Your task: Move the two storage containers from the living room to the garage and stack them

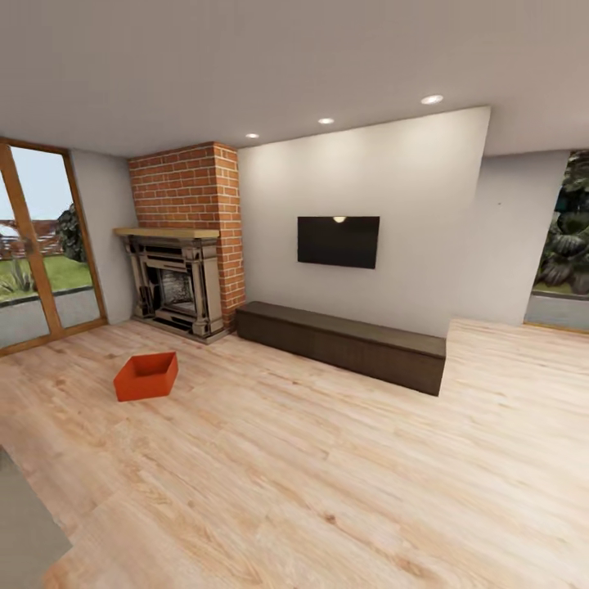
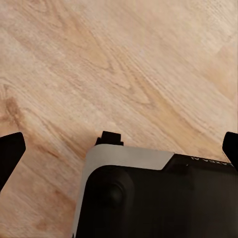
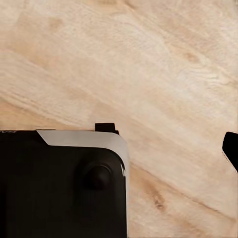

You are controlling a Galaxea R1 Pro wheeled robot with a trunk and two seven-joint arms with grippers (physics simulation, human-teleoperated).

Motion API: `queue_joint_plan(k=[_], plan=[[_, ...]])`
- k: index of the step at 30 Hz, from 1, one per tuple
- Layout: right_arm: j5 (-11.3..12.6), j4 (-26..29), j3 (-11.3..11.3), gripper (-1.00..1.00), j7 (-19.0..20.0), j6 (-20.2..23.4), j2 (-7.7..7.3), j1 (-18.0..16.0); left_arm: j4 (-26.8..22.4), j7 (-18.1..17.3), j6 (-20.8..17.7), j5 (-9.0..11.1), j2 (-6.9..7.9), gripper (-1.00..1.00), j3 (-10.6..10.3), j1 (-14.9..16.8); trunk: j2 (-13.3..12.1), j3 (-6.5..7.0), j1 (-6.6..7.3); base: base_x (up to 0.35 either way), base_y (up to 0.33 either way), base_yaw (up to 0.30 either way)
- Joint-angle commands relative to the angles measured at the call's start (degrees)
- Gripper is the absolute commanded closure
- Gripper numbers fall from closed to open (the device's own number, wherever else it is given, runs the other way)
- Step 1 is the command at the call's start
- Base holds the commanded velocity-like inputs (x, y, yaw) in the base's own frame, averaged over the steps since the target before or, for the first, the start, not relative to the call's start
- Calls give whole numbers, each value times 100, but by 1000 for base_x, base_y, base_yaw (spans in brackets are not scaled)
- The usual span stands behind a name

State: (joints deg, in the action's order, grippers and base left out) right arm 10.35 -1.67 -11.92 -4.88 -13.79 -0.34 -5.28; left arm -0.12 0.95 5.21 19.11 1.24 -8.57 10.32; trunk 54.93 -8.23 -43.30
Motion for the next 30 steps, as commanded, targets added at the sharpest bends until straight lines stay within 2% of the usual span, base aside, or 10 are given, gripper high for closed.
queue_joint_plan(k=[1,23,30], plan=[[47,-18,-51,-100,-7,-31,3,-8,4,10,15,40,-1,-100,-49,5,5,-8,-4,326,0,110],[54,-18,-35,-100,-94,26,40,-8,4,10,15,40,3,-100,-49,5,5,-8,-4,326,0,10],[63,-18,-23,-100,-96,25,23,-8,4,10,15,38,2,-100,-49,5,5,-8,-4,326,0,209]])
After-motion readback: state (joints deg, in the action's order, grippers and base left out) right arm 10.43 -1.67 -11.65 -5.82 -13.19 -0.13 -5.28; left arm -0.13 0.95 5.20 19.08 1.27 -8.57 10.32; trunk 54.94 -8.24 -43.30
